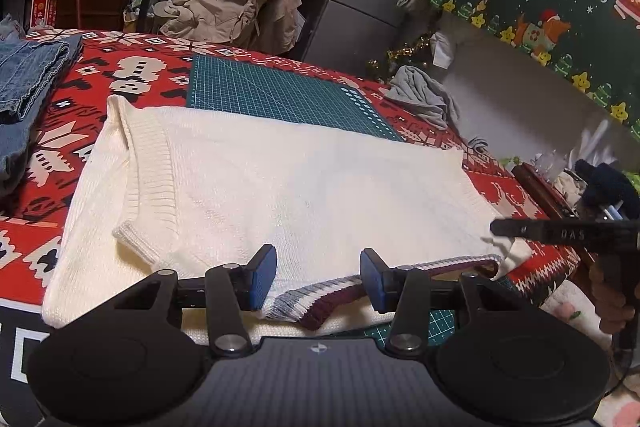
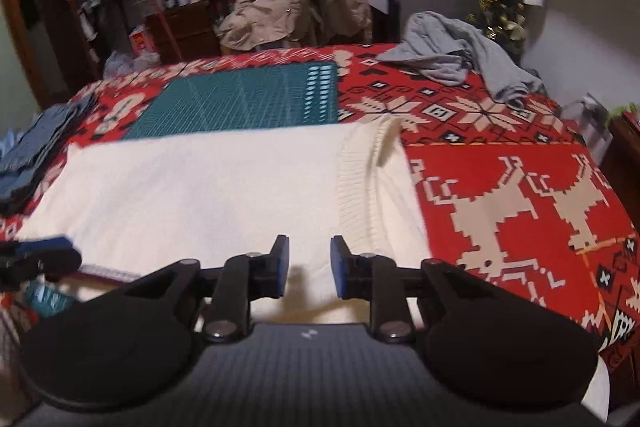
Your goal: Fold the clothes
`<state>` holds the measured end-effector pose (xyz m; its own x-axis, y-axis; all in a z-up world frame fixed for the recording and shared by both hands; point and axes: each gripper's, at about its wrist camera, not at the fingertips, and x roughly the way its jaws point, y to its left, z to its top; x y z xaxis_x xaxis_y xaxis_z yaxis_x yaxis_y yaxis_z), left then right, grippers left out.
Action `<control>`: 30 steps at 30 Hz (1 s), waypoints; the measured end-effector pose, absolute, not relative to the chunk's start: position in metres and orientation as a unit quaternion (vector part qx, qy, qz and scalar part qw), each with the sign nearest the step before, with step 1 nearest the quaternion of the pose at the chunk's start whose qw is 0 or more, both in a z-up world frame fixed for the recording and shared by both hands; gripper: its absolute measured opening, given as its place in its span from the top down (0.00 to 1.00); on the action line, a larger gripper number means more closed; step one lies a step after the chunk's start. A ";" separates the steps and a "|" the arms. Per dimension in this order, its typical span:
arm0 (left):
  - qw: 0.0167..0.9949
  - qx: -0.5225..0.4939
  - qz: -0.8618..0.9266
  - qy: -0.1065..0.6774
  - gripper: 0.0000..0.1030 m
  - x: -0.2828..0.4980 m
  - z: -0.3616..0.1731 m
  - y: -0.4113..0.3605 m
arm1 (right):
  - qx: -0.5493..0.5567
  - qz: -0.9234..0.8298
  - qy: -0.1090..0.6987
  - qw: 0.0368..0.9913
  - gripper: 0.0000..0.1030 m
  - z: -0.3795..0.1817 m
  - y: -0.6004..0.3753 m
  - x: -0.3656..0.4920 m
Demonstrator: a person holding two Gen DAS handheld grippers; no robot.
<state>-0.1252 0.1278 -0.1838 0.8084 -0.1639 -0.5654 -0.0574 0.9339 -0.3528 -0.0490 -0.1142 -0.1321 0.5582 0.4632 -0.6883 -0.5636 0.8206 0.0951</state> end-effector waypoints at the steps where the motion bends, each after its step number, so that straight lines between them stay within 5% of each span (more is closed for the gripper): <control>1: 0.934 -0.179 -0.029 0.308 0.56 -0.125 -0.184 0.128 | -0.068 0.291 0.376 0.877 0.75 -0.135 -0.116 -0.049; 17: 0.933 -0.184 -0.029 0.308 0.56 -0.125 -0.184 0.130 | -0.012 0.225 0.406 0.886 0.73 -0.137 -0.171 -0.038; 24: 0.933 -0.185 -0.030 0.308 0.56 -0.125 -0.184 0.131 | 0.010 0.218 0.436 0.873 0.94 -0.148 -0.176 -0.019; 30: 0.933 -0.186 -0.030 0.307 0.56 -0.125 -0.185 0.131 | 0.019 0.215 0.446 0.869 0.93 -0.147 -0.184 -0.022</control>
<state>-0.1247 0.1308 -0.1848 0.8092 -0.1709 -0.5621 -0.0577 0.9290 -0.3656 -0.0219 -0.1839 -0.1467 0.5094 0.3906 -0.7668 -0.3572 0.9066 0.2246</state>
